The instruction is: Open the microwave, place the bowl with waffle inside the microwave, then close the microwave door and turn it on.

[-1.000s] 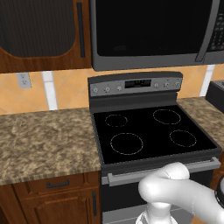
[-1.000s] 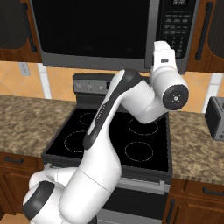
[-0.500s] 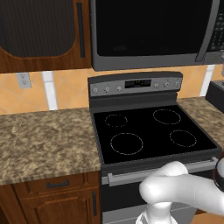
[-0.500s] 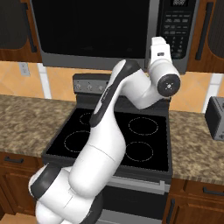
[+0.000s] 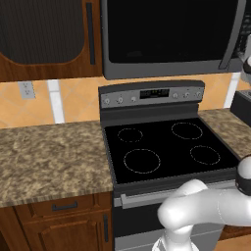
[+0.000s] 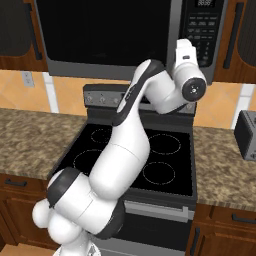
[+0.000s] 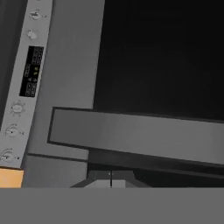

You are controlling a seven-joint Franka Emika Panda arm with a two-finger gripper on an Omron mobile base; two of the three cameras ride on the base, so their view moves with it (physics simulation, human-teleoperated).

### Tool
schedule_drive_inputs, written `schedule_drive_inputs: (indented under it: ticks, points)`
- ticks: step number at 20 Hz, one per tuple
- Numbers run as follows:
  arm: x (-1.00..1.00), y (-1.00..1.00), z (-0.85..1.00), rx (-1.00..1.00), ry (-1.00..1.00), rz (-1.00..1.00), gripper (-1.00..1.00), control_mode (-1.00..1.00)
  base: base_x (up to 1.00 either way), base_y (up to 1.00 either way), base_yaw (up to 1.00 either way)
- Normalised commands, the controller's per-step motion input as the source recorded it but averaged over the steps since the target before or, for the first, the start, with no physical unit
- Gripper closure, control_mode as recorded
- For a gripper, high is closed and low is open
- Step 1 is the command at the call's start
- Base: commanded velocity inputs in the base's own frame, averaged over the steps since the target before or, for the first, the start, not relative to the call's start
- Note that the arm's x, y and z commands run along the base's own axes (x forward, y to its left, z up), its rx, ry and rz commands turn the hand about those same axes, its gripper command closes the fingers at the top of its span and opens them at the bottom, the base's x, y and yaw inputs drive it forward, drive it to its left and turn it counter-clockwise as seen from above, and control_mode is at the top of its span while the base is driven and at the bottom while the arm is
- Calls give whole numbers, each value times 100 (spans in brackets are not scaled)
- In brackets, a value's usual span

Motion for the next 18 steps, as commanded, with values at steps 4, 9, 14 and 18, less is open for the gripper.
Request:
schedule_drive_inputs:
  ticks: [4, 9, 14, 18]
  points:
    - [31, -31, 0, 0, 0, 0, 100, -100, 0, 0, 0]
    - [11, -40, 0, 0, -2, 0, 100, -100, 0, 0, 0]
    - [32, -3, -2, -1, -3, 0, 100, -100, 0, 0, 0]
    - [75, 23, -24, -12, 0, 0, 100, -100, 0, 0, 0]
